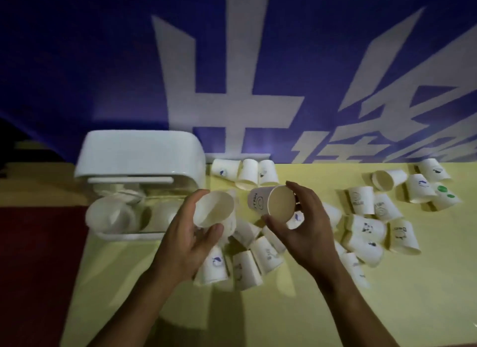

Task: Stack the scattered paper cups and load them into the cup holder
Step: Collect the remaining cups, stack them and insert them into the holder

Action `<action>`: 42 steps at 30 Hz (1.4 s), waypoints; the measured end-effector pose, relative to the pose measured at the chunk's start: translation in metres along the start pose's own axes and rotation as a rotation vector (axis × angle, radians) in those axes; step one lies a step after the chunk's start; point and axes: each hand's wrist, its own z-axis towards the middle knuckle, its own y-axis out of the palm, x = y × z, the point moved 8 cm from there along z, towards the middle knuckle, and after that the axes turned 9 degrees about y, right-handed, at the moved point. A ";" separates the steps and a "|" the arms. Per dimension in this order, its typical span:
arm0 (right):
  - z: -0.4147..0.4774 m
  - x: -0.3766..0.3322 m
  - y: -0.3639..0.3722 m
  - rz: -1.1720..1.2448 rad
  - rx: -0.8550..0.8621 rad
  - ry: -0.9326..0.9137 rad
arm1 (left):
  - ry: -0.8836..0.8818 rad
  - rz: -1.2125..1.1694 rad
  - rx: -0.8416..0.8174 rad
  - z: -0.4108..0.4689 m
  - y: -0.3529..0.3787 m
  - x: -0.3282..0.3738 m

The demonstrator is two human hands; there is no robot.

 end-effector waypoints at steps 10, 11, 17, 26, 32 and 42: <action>-0.044 -0.071 0.119 0.007 -0.076 -0.031 | -0.045 0.089 0.150 -0.049 -0.115 -0.045; -0.045 -0.071 0.122 0.001 -0.078 -0.021 | -0.062 0.082 0.166 -0.047 -0.118 -0.049; -0.042 -0.075 0.122 -0.012 -0.060 -0.012 | -0.116 0.128 0.188 -0.032 -0.111 -0.076; -0.030 -0.072 0.128 -0.050 -0.035 -0.073 | -0.229 0.320 0.076 -0.026 -0.087 -0.120; -0.026 -0.091 0.153 -0.030 -0.106 -0.140 | -0.313 0.353 0.044 -0.027 -0.084 -0.138; -0.025 -0.092 0.206 -0.129 -0.261 -0.189 | -0.353 0.355 -0.142 -0.029 -0.083 -0.141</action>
